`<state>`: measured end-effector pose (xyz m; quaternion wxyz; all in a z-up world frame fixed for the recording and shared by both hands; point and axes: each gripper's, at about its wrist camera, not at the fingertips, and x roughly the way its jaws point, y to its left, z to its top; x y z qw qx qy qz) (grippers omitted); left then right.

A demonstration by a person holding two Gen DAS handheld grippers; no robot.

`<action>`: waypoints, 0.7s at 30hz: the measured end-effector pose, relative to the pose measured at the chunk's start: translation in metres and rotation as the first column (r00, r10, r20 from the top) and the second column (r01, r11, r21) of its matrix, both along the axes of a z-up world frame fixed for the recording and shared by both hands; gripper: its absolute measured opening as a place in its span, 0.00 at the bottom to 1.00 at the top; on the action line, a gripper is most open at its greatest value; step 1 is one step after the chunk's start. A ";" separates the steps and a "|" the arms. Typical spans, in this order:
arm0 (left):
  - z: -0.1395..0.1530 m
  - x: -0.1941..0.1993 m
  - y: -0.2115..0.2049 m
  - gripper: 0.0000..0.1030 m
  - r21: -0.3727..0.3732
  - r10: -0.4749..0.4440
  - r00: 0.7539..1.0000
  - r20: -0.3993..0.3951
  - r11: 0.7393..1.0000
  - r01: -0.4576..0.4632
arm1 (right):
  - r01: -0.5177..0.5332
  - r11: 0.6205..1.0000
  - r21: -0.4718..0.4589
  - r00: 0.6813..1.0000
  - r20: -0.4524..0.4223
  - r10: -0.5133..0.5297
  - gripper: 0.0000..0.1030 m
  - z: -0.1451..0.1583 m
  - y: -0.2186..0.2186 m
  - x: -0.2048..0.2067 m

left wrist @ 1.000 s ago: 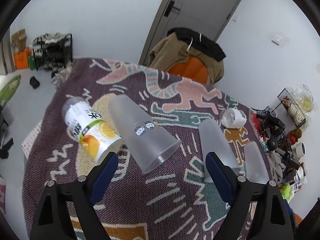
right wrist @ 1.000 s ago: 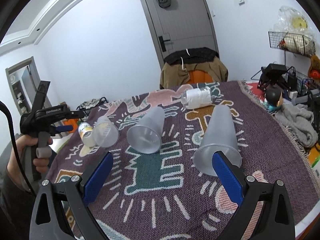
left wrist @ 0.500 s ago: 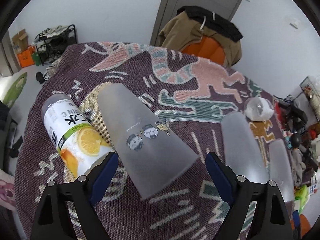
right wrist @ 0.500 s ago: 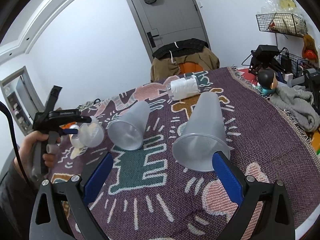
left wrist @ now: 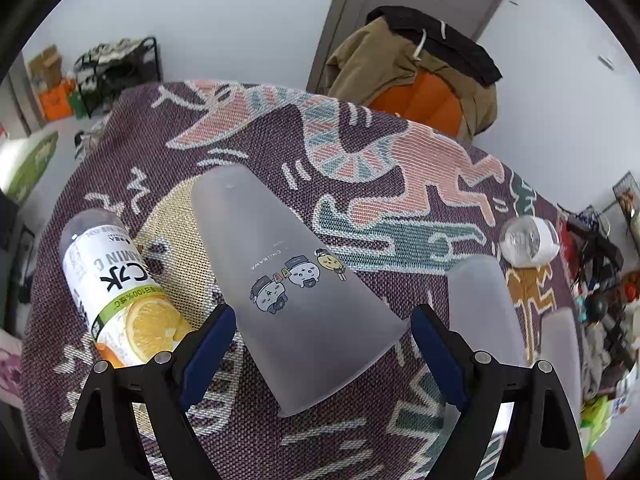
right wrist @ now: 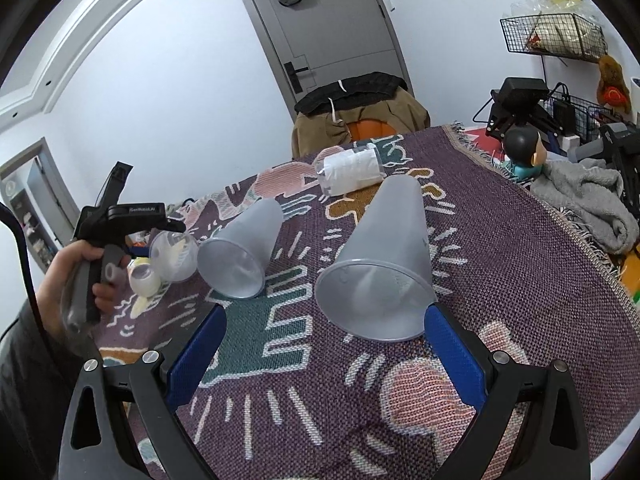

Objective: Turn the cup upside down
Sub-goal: 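Close the left gripper around the sideways frosted cup's body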

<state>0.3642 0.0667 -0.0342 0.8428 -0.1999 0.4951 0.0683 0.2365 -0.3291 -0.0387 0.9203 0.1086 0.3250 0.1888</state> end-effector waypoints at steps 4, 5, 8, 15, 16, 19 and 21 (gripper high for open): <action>0.003 0.007 0.006 0.87 -0.019 0.027 1.000 0.004 0.999 -0.027 | 0.000 1.000 0.002 1.000 -0.009 0.000 0.98 -0.004 -0.001 0.001; 0.005 0.008 0.007 0.87 -0.021 0.029 1.000 0.005 0.999 -0.029 | -0.001 1.000 0.000 1.000 -0.008 0.001 0.98 -0.005 -0.002 0.002; 0.010 0.010 0.009 0.88 -0.036 0.031 0.999 0.007 0.999 -0.031 | -0.002 1.000 -0.001 1.000 -0.003 0.002 0.98 -0.005 -0.004 0.002; 0.002 0.022 0.015 0.88 0.017 0.071 0.996 -0.053 0.997 -0.070 | 0.009 1.000 0.016 1.000 -0.027 -0.009 0.98 -0.012 -0.009 0.007; 0.000 0.024 0.015 0.88 0.016 0.075 0.995 -0.058 0.997 -0.075 | 0.010 1.000 0.017 1.000 -0.029 -0.010 0.98 -0.012 -0.010 0.007; -0.004 0.029 0.008 0.87 0.044 0.070 0.996 -0.059 0.997 -0.068 | 0.013 1.000 0.016 1.000 -0.022 -0.013 0.98 -0.010 -0.011 0.006; -0.007 0.031 -0.003 0.86 0.047 0.038 0.997 -0.064 0.998 -0.035 | 0.015 1.000 0.016 1.000 -0.020 -0.014 0.98 -0.010 -0.012 0.006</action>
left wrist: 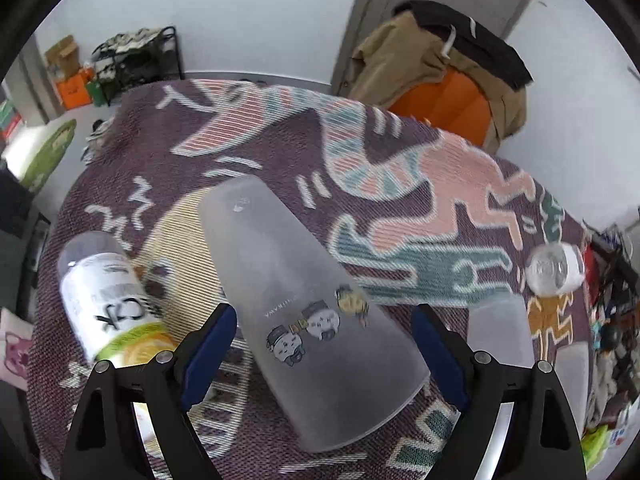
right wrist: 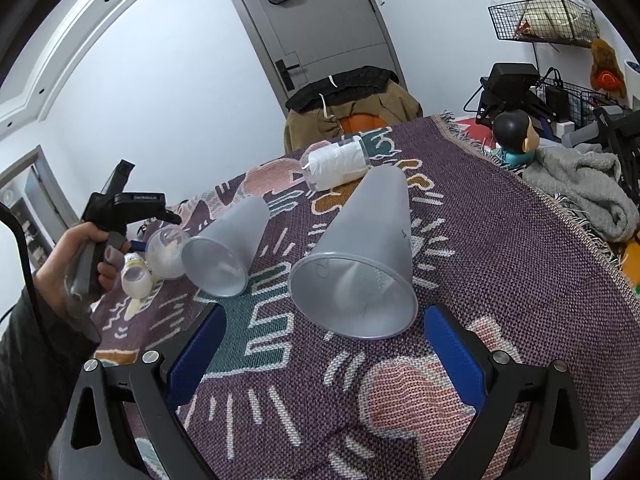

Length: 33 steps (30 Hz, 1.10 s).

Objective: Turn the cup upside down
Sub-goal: 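Close the left gripper around the sideways frosted cup's body, then lift the frosted cup up off the blanket with the left gripper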

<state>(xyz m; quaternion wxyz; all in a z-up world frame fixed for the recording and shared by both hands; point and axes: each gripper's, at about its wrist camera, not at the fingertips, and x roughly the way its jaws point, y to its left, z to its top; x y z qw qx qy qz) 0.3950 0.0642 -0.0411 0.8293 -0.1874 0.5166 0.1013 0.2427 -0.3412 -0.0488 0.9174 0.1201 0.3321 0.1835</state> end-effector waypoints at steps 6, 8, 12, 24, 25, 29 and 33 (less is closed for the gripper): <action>-0.014 0.003 -0.016 0.78 -0.063 -0.071 0.997 -0.042 0.996 0.068 | 0.000 1.000 0.005 1.000 -0.015 0.000 0.98 -0.004 0.000 0.002; -0.017 0.002 -0.019 0.77 -0.054 -0.083 0.995 -0.049 0.995 0.081 | -0.004 1.000 0.005 1.000 -0.013 0.004 0.98 -0.004 0.001 0.002; -0.012 -0.007 -0.025 0.76 -0.019 -0.104 0.994 -0.023 0.994 0.104 | -0.010 1.000 -0.002 1.000 0.000 0.010 0.98 -0.001 0.002 0.000; 0.030 -0.063 -0.028 0.75 0.007 -0.217 0.972 0.094 0.976 0.217 | -0.033 0.999 0.007 0.999 0.008 0.033 0.98 0.004 0.011 -0.004; 0.033 -0.068 -0.028 0.75 0.007 -0.224 0.969 0.101 0.974 0.224 | -0.039 0.999 0.006 0.999 0.011 0.039 0.98 0.005 0.013 -0.005; 0.041 -0.092 -0.028 0.75 0.010 -0.247 0.961 0.123 0.969 0.248 | -0.062 0.998 0.014 0.998 0.013 0.062 0.98 0.007 0.020 -0.009; 0.044 -0.119 -0.030 0.75 0.018 -0.269 0.954 0.129 0.963 0.269 | -0.083 0.996 0.022 0.996 0.007 0.083 0.98 0.006 0.027 -0.011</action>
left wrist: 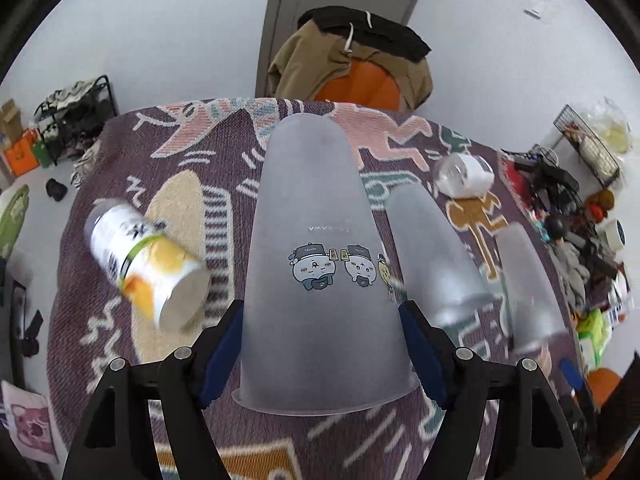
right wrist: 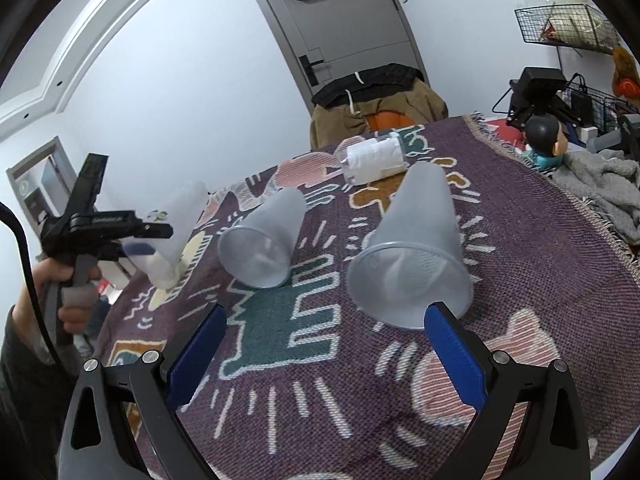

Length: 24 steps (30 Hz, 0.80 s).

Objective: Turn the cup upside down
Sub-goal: 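Lift the frosted cup up off the blanket with the left gripper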

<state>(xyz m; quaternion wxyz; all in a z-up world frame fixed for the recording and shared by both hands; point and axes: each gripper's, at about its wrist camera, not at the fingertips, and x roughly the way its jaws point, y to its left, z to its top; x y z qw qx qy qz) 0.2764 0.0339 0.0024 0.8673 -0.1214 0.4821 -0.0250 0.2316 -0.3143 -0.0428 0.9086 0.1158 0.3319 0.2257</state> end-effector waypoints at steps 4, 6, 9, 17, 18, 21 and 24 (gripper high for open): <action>0.003 -0.028 -0.003 0.75 0.008 -0.018 1.000 0.007 1.000 0.018 | -0.022 1.000 0.003 1.000 -0.001 0.022 0.98 0.000 0.009 -0.003; 0.003 -0.041 -0.005 0.75 0.016 -0.029 1.000 0.010 0.999 0.029 | -0.035 0.999 0.004 0.999 -0.001 0.035 0.98 0.000 0.014 -0.004; 0.001 -0.059 -0.008 0.75 0.015 -0.039 0.999 0.007 0.999 0.039 | -0.053 0.999 0.002 0.999 -0.001 0.053 0.98 0.001 0.021 -0.007; -0.008 -0.099 -0.013 0.75 -0.010 -0.049 0.999 0.001 0.999 0.049 | -0.089 0.996 -0.003 0.996 0.000 0.089 0.98 0.002 0.030 -0.013; -0.009 -0.104 -0.014 0.75 -0.013 -0.050 0.999 -0.002 0.999 0.050 | -0.091 0.996 -0.003 0.996 -0.001 0.091 0.98 0.002 0.030 -0.013; -0.018 -0.118 -0.018 0.75 -0.033 -0.049 0.999 -0.016 0.998 0.049 | -0.091 0.996 0.001 0.996 -0.002 0.091 0.98 0.001 0.029 -0.014; -0.026 -0.129 -0.024 0.75 -0.056 -0.052 0.998 -0.029 0.997 0.051 | -0.091 0.996 0.010 0.996 -0.007 0.091 0.98 0.001 0.028 -0.013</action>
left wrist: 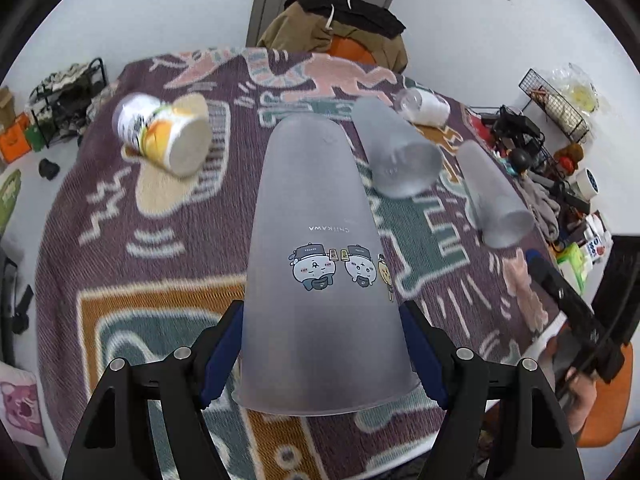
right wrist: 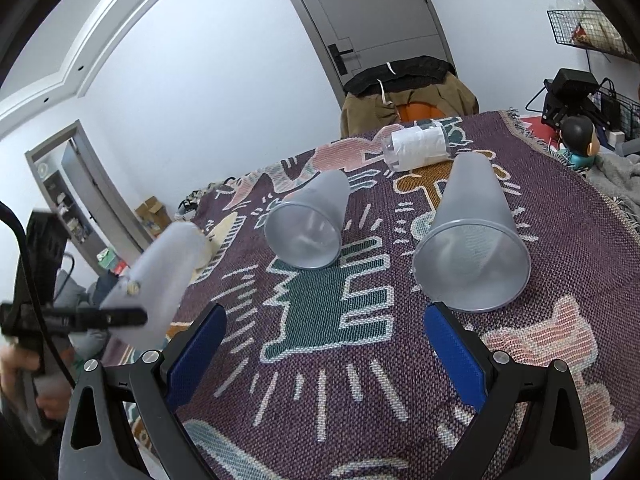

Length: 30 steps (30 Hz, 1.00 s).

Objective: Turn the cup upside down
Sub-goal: 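Lift the frosted cup up off the blanket with the left gripper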

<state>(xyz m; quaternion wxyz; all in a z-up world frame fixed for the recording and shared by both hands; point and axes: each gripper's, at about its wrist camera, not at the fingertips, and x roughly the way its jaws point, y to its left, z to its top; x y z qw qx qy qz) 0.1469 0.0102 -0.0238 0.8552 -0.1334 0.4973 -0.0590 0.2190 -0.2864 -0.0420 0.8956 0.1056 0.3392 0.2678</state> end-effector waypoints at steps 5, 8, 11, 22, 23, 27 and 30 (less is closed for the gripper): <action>-0.008 -0.015 -0.010 0.76 -0.028 -0.004 1.000 -0.016 1.000 0.003 | -0.012 1.000 0.011 1.000 -0.006 0.012 0.98 -0.001 0.002 -0.002; -0.010 -0.019 -0.015 0.77 -0.027 -0.009 1.000 -0.020 1.000 0.008 | -0.016 1.000 0.011 1.000 -0.003 0.016 0.98 -0.001 0.003 -0.003; -0.009 -0.021 -0.020 0.77 -0.017 -0.017 1.000 -0.012 1.000 0.017 | -0.010 1.000 0.016 1.000 -0.004 0.010 0.98 -0.001 0.001 -0.001; 0.002 -0.026 -0.005 0.93 -0.049 0.017 0.999 0.035 0.999 -0.015 | -0.009 0.999 0.032 1.000 -0.028 0.010 0.98 -0.004 0.002 0.001; 0.004 -0.028 -0.002 0.94 -0.049 0.027 0.998 0.049 0.998 -0.025 | -0.015 0.999 0.042 0.999 -0.036 0.017 0.98 -0.005 0.003 0.000; 0.013 -0.035 0.009 0.95 -0.033 0.062 0.993 0.105 0.998 -0.058 | -0.037 0.995 0.095 0.996 -0.080 0.045 0.98 -0.007 0.009 0.001; 0.018 -0.040 0.018 0.95 -0.027 0.085 0.986 0.147 0.996 -0.081 | -0.055 0.986 0.160 0.988 -0.132 0.076 0.98 -0.008 0.016 0.002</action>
